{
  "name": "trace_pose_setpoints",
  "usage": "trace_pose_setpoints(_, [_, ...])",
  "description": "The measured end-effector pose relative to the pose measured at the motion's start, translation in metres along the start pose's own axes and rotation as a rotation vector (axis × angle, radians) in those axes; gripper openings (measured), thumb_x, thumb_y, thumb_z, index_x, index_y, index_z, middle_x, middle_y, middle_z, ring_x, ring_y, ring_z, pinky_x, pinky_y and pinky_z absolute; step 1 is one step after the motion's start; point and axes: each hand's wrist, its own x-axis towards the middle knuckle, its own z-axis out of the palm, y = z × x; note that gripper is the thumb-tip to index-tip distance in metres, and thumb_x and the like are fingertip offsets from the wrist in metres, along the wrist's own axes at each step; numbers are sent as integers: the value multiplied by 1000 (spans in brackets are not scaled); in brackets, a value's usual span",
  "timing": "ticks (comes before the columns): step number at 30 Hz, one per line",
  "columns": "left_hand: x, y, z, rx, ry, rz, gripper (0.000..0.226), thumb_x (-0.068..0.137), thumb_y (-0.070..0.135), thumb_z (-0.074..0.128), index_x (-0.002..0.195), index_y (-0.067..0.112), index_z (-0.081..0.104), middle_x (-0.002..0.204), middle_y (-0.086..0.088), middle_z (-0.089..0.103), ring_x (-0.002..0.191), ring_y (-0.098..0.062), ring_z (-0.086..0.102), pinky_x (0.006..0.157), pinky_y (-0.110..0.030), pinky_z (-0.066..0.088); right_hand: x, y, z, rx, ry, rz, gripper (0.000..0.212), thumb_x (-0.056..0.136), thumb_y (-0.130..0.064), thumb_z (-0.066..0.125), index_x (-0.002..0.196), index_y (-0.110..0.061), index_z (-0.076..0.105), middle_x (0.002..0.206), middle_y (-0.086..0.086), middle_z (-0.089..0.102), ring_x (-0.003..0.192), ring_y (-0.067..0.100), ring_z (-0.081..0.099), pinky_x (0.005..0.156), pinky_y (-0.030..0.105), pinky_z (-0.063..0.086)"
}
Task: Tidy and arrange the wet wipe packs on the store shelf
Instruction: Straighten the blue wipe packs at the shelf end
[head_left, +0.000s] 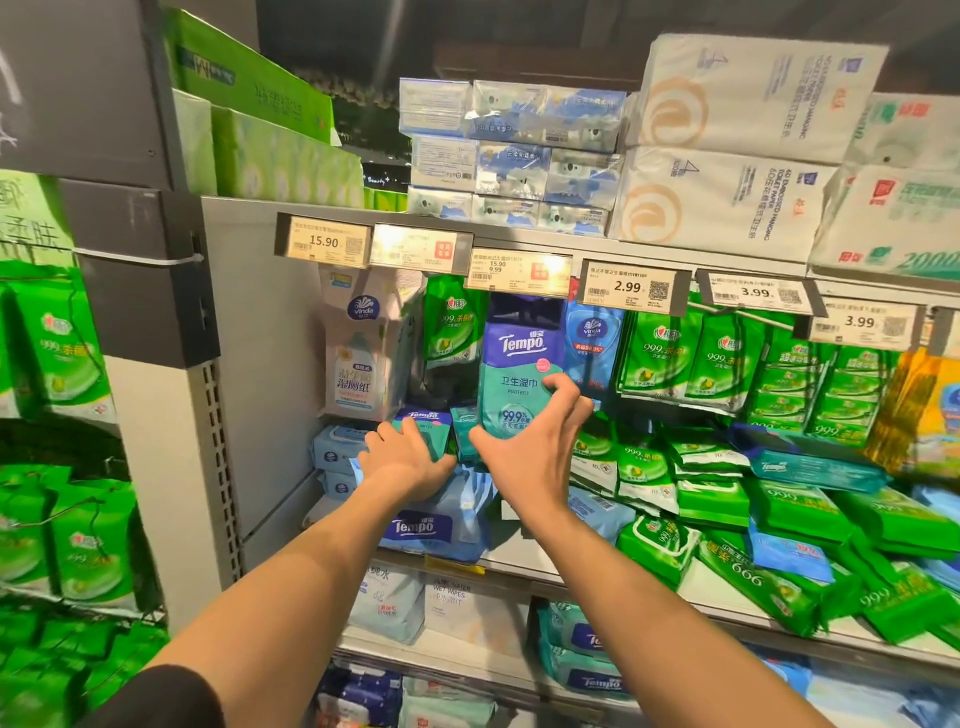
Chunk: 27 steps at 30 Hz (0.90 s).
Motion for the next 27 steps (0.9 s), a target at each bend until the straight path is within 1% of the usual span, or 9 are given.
trace_pose_setpoints(2, [0, -1, 0, 0, -7, -6, 87, 79, 74, 47, 141, 16, 26, 137, -18, 36, 126, -36, 36, 99, -47, 36, 0, 2, 0, 5, 16, 6, 85, 53, -25, 81, 118, -29, 28, 112, -3, 28, 105, 20, 41, 83, 44, 53])
trace_pose_setpoints(5, [0, -1, 0, 3, -8, -8, 85, 80, 73, 47, 139, 16, 28, 136, -18, 36, 126, -36, 36, 98, -47, 36, -2, 4, 1, 21, 17, -25, 85, 51, -24, 82, 118, -28, 29, 113, -3, 28, 102, 15, 39, 87, 41, 51])
trace_pose_setpoints(10, [-1, 1, -1, 3, -6, -13, 85, 80, 73, 47, 139, 16, 27, 136, -17, 37, 125, -36, 36, 98, -47, 36, -1, 0, -1, 49, 27, -41, 85, 51, -27, 82, 118, -29, 29, 111, -7, 27, 101, 9, 37, 84, 34, 50])
trace_pose_setpoints(14, [-2, 1, -1, 4, -4, -9, 84, 80, 74, 46, 137, 16, 29, 136, -17, 37, 125, -35, 37, 98, -46, 36, -9, 2, -7, 82, 24, -63, 84, 52, -29, 83, 117, -29, 30, 113, -8, 27, 100, 5, 40, 78, 19, 43])
trace_pose_setpoints(17, [-2, 0, -1, 8, -5, -9, 86, 80, 77, 44, 138, 17, 28, 136, -17, 37, 125, -35, 37, 97, -47, 37, -23, 5, -11, 122, 50, -119, 81, 52, -35, 80, 117, -25, 32, 113, -6, 28, 103, -7, 40, 75, 3, 40])
trace_pose_setpoints(19, [-1, 0, -1, 16, -8, -12, 87, 79, 79, 43, 139, 17, 28, 136, -17, 37, 125, -35, 37, 97, -47, 36, -26, 5, -13, 146, 80, -134, 80, 53, -35, 80, 116, -22, 33, 114, -5, 29, 108, -12, 38, 77, -1, 37])
trace_pose_setpoints(21, [0, 1, -1, 23, -10, -20, 87, 78, 79, 42, 137, 17, 30, 136, -17, 37, 125, -35, 37, 96, -47, 36, -21, 2, -15, 161, 88, -123, 81, 53, -33, 82, 116, -23, 33, 114, -5, 30, 109, -9, 40, 78, -1, 37])
trace_pose_setpoints(25, [0, 2, 0, 22, -4, -26, 84, 79, 75, 46, 136, 17, 29, 136, -17, 37, 126, -36, 36, 98, -47, 36, -14, -1, -13, 146, 67, -120, 80, 52, -33, 82, 115, -28, 32, 114, -6, 30, 102, 5, 44, 78, 4, 38])
trace_pose_setpoints(27, [0, 2, 0, 22, -5, -27, 85, 79, 76, 46, 137, 17, 29, 137, -17, 36, 127, -36, 36, 98, -47, 36, -13, -1, -11, 127, 58, -110, 80, 53, -33, 81, 115, -28, 32, 114, -6, 29, 100, 5, 43, 79, 11, 40])
